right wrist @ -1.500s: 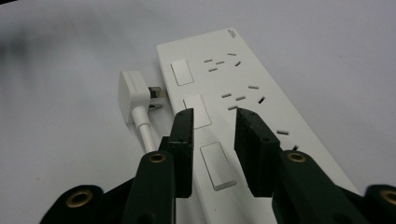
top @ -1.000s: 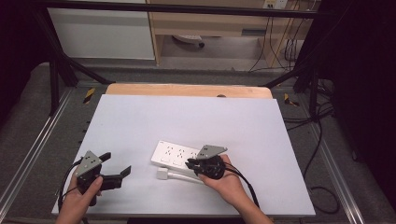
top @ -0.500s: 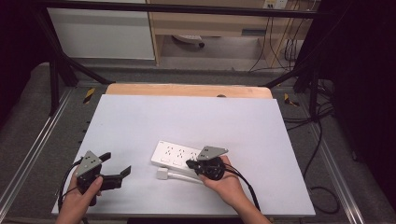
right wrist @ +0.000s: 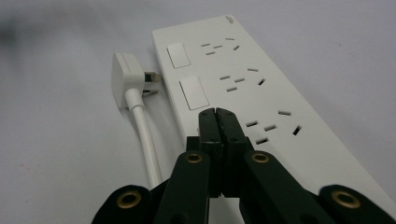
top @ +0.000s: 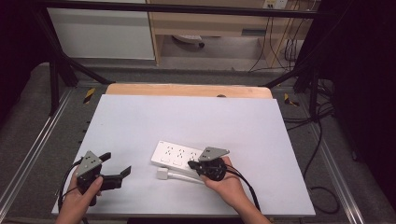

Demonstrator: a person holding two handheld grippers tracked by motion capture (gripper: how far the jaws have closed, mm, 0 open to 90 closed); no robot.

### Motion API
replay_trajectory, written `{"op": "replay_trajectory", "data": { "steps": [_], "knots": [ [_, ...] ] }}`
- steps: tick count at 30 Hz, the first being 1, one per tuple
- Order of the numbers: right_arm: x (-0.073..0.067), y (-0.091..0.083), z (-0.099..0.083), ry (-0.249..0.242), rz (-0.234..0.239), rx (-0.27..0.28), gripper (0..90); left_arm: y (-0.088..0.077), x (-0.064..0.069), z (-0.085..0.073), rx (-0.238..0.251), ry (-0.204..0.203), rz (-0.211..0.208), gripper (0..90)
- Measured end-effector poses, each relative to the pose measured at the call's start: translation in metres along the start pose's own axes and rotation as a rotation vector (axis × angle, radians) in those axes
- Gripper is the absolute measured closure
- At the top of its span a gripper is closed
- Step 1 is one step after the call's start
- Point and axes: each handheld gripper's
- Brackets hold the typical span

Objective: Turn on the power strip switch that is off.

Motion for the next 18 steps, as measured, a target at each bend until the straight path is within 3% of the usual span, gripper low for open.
{"op": "replay_trajectory", "data": {
  "steps": [18],
  "knots": [
    [0.0028,0.0001,-0.0037,0.005,-0.010,-0.003,90.0,-0.0002,-0.0001,0.0001,0.001,0.000,0.000,6.1]
  ]
}}
Point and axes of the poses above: each handheld gripper's, and its own axes: y roughly forward along the jaws, z roughly out of its top, x roughly to its right, and after that the axes turned 6 degrees about y, right-handed
